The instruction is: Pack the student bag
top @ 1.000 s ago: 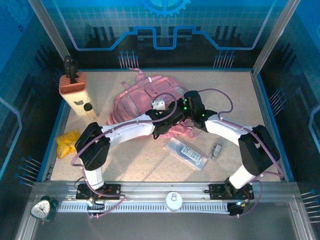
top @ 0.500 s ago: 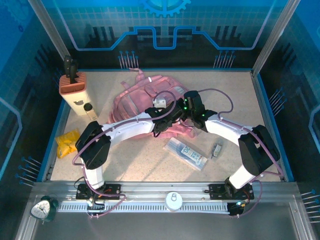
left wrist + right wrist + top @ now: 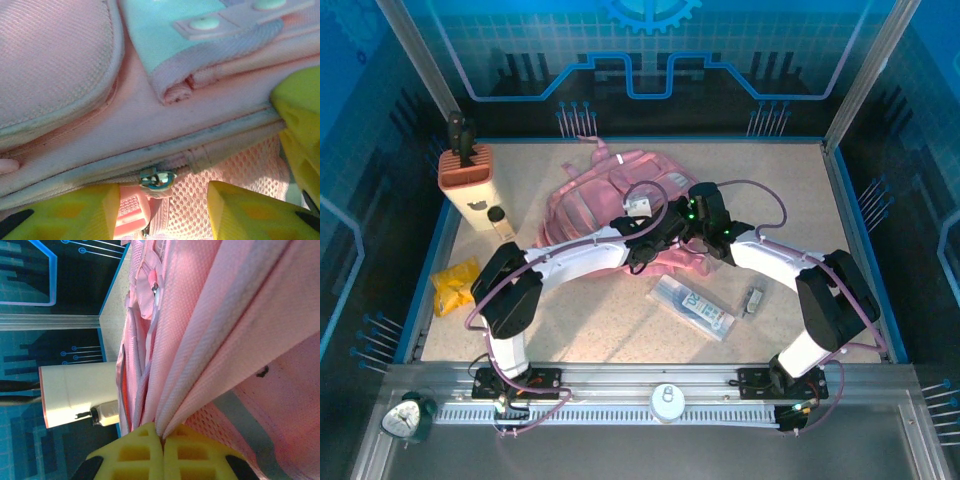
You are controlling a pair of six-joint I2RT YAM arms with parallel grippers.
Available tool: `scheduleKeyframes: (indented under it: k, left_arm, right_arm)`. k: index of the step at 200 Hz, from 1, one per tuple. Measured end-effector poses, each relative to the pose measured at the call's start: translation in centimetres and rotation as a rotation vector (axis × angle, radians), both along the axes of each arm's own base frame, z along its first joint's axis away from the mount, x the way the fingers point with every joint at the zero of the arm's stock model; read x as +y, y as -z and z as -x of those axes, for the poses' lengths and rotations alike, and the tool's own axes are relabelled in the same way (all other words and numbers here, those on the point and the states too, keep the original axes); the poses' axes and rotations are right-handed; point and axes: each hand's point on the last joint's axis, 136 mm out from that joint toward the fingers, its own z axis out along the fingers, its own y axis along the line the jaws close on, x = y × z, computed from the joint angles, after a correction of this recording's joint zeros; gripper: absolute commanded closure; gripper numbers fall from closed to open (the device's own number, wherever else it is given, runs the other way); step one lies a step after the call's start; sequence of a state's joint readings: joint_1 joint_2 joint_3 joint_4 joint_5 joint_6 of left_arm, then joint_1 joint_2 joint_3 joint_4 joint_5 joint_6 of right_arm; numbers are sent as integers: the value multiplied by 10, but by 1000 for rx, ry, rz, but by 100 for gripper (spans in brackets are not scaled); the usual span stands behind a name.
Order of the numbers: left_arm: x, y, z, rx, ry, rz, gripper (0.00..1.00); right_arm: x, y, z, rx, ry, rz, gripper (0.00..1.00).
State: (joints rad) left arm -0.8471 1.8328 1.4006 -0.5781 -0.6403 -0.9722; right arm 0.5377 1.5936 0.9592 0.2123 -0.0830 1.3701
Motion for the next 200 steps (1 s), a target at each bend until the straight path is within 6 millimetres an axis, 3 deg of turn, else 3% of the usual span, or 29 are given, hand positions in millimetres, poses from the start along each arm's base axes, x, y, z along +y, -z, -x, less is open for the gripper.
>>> scheduleKeyframes:
  k: [106,153,200]
  left_arm:
    - [16,0,-9,-30,-75,-56,83]
    - [19,-11,-5,-30,-36,-50,86]
    - [28,-21,6,18,21,64,91]
  right_arm:
    - [1,-1,0,-4,6,-37,100]
    - [2,-3,-1,-15,5,-44,100]
    - [6,-4,2,-10,-25,-56,100]
